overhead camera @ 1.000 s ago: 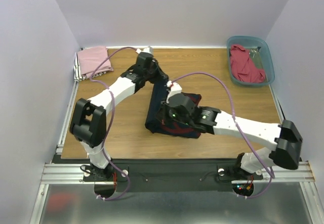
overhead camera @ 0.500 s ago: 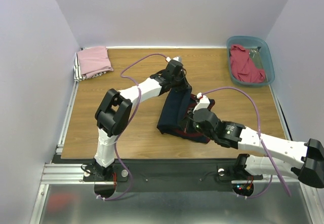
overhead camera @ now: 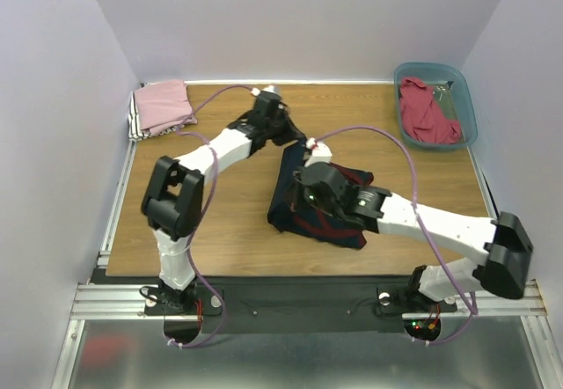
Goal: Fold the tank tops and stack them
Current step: Fold the tank top
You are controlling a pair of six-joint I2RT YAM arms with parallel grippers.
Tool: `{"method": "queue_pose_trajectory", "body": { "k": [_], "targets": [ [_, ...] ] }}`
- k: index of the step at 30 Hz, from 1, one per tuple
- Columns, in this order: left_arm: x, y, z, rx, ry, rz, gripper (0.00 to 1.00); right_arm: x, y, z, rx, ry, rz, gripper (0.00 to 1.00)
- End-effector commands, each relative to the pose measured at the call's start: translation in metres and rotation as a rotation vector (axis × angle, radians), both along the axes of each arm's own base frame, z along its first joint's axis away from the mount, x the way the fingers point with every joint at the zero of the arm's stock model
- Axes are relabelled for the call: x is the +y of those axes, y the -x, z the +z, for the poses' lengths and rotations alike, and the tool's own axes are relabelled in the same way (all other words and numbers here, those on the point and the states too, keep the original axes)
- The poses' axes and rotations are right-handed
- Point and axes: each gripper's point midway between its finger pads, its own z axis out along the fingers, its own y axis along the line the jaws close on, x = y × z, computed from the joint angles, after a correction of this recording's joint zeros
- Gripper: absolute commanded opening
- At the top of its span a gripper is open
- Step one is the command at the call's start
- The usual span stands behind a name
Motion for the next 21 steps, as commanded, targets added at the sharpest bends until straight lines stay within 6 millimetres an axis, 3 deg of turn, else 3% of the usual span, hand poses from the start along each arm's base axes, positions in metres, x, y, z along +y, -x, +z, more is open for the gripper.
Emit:
{"method": "queue_pose_trajectory", "body": {
  "k": [1,4,5,6,7,8,9,12,13,14,16,18,21],
  "targets": [
    [0.084,-0.041,0.061,-0.192,0.077,0.176,0.00,0.066,0.021,0.038,0.008,-0.092,0.236,0.00],
    [0.126,-0.044,0.054,-0.184,0.060,0.203,0.00,0.108,0.019,0.046,0.005,-0.104,0.300,0.00],
    [0.136,-0.045,0.050,-0.184,0.046,0.213,0.00,0.124,0.018,0.025,0.034,-0.071,0.327,0.00],
    [0.145,-0.042,0.041,-0.168,0.034,0.223,0.00,0.142,0.015,0.046,0.010,-0.110,0.343,0.00],
    [0.167,-0.047,0.038,-0.164,0.025,0.263,0.00,0.155,0.019,0.047,0.006,-0.115,0.361,0.00],
    [0.175,-0.045,0.038,-0.163,0.028,0.268,0.00,0.167,0.019,0.043,0.005,-0.110,0.374,0.00],
    [0.198,-0.046,0.030,-0.151,0.015,0.305,0.00,0.191,0.027,0.048,0.013,-0.136,0.429,0.00],
    [0.228,-0.043,0.033,-0.158,0.017,0.341,0.00,0.219,0.032,0.048,0.028,-0.158,0.481,0.00],
    [0.238,-0.041,0.030,-0.158,0.009,0.350,0.00,0.231,0.034,0.033,0.047,-0.141,0.497,0.00],
    [0.255,-0.040,0.034,-0.165,0.009,0.375,0.00,0.240,0.035,0.054,0.029,-0.181,0.518,0.00],
    [0.274,-0.039,0.042,-0.185,0.003,0.396,0.00,0.252,0.037,0.052,0.035,-0.190,0.536,0.00],
    [0.283,-0.038,0.059,-0.221,0.000,0.411,0.00,0.257,0.038,0.070,0.017,-0.224,0.550,0.00],
    [0.280,-0.038,0.082,-0.264,0.016,0.406,0.00,0.256,0.036,0.087,-0.011,-0.243,0.546,0.00]
  ]
}}
